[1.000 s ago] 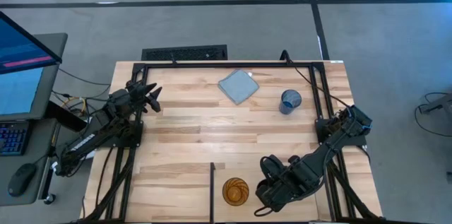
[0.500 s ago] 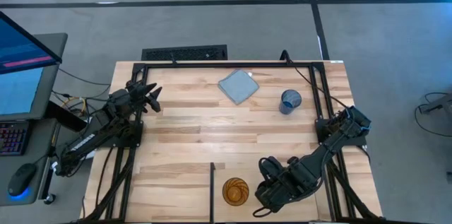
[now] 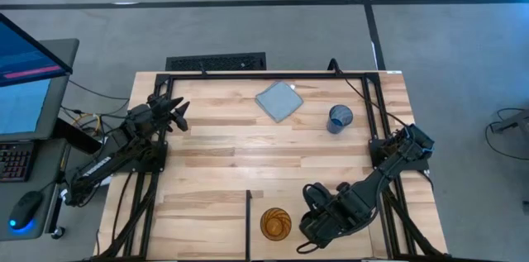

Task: Stack small to large cups/mugs on shelf
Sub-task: Put the blue cup on the shelf

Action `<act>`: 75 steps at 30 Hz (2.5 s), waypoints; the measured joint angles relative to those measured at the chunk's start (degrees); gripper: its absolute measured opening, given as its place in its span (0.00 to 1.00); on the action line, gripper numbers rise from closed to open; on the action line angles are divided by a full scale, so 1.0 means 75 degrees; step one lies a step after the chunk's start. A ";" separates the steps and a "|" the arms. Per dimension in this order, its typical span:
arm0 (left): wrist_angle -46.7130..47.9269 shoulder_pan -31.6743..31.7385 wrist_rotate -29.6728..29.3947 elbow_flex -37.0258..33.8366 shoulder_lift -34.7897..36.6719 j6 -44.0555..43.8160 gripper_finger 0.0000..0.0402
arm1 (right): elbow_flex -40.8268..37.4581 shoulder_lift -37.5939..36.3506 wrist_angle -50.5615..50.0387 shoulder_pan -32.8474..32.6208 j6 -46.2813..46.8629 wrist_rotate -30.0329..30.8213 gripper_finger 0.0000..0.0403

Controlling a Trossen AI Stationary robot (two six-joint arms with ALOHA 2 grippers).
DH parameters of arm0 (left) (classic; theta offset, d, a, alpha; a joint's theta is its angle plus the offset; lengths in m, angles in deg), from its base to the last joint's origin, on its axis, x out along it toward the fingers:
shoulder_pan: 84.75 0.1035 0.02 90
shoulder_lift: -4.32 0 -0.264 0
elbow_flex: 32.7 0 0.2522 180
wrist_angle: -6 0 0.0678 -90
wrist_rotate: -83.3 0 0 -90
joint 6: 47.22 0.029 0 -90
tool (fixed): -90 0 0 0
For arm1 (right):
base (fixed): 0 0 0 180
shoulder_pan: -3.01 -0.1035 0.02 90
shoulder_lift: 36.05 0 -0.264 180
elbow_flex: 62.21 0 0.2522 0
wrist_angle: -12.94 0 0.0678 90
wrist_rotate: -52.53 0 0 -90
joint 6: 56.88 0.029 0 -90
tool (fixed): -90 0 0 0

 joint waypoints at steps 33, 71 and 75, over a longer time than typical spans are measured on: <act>0.0002 0.0001 0.0073 0.0000 0.0002 -0.0123 0.36 | -0.0604 -0.2730 -0.1403 0.2234 -0.1597 0.2498 0.42; 0.0005 -0.0001 0.0063 0.0000 0.0001 -0.0332 0.36 | -0.6067 -0.5231 0.1005 0.9379 -0.5636 0.1185 0.59; 0.0014 0.0001 0.0061 0.0000 0.0000 -0.0332 0.36 | -0.6443 -0.5228 0.1051 0.9678 -0.5851 0.0860 0.56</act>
